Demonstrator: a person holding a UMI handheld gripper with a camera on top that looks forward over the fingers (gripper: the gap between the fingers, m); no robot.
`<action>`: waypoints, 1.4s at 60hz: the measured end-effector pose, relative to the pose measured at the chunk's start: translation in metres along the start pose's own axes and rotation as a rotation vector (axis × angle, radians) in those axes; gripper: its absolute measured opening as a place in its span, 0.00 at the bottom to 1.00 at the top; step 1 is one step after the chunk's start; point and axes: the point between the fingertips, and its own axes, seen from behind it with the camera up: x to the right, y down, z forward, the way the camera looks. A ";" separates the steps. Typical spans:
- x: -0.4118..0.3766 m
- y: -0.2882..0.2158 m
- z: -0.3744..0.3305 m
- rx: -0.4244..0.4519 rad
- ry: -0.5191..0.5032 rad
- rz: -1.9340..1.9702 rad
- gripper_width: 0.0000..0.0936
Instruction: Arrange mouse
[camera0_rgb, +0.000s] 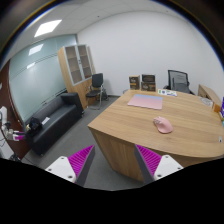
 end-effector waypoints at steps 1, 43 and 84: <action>0.003 -0.001 0.001 0.003 0.008 0.001 0.88; 0.235 -0.019 0.132 0.033 0.286 0.029 0.88; 0.319 -0.052 0.238 0.016 0.285 0.098 0.90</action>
